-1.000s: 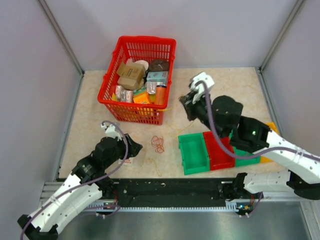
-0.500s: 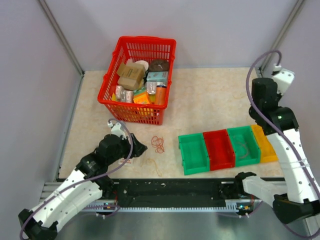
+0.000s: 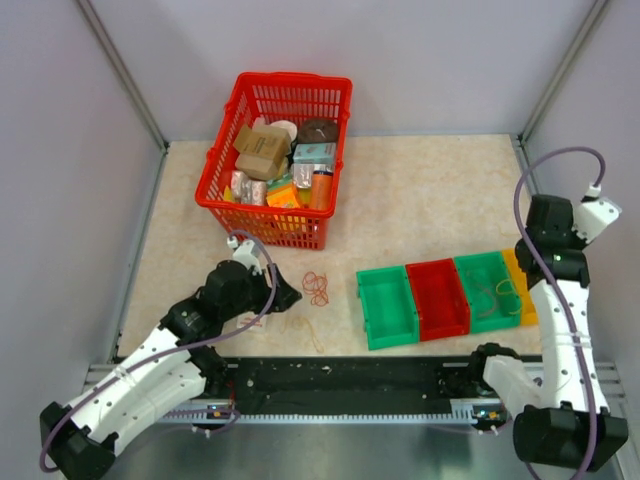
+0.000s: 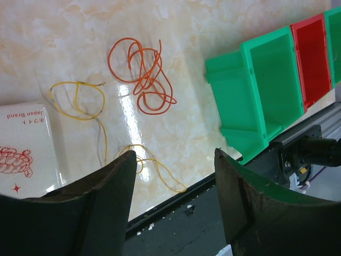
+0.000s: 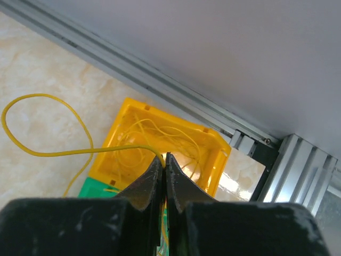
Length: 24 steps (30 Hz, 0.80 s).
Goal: Untangle the cables
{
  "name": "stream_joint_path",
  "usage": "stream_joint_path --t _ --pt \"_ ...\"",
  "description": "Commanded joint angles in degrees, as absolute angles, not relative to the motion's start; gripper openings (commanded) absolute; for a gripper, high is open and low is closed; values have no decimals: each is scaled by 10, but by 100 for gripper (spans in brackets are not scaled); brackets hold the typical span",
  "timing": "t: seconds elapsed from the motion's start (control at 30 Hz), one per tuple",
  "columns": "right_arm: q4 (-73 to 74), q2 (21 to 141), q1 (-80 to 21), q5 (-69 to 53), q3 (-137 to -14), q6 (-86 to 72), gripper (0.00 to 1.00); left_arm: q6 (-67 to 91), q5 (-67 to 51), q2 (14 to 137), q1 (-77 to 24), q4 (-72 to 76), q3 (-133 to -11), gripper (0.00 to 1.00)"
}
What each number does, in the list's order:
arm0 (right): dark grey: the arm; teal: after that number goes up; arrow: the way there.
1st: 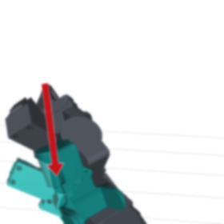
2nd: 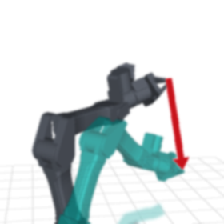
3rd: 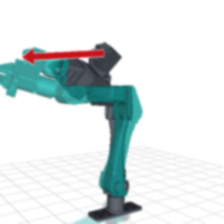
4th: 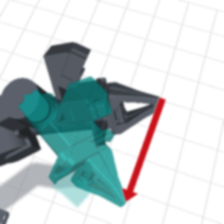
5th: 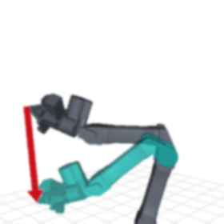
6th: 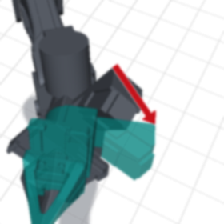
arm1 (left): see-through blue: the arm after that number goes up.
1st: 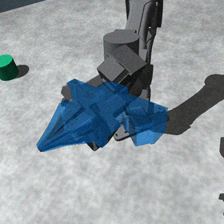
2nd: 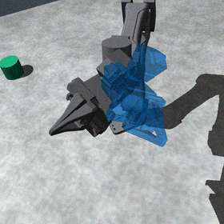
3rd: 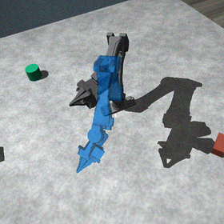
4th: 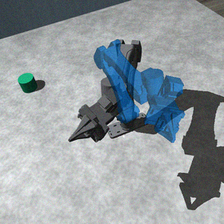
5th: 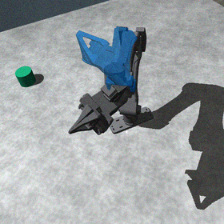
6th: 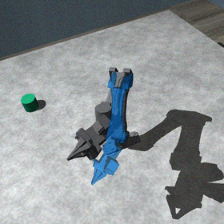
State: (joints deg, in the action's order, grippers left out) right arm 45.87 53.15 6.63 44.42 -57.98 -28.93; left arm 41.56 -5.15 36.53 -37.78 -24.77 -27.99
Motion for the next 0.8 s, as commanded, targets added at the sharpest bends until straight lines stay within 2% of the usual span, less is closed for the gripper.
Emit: stream_joint_path --t 0.0,0.13,0.47,0.63,0.77 --pt "321 481 117 432 -505 -263 0 405 -67 348 -379 -216 -298 64" --pt "275 483 157 390 -491 -251 0 402 -79 351 -378 -216 -308 64" --pt "268 552 162 374 -621 -167 0 390 -77 359 -378 -229 -332 64" --pt "207 578 163 352 -614 -97 0 392 -84 360 -379 -233 -342 64" --pt "207 582 163 329 -597 -116 0 381 -86 367 -379 -247 -356 64"
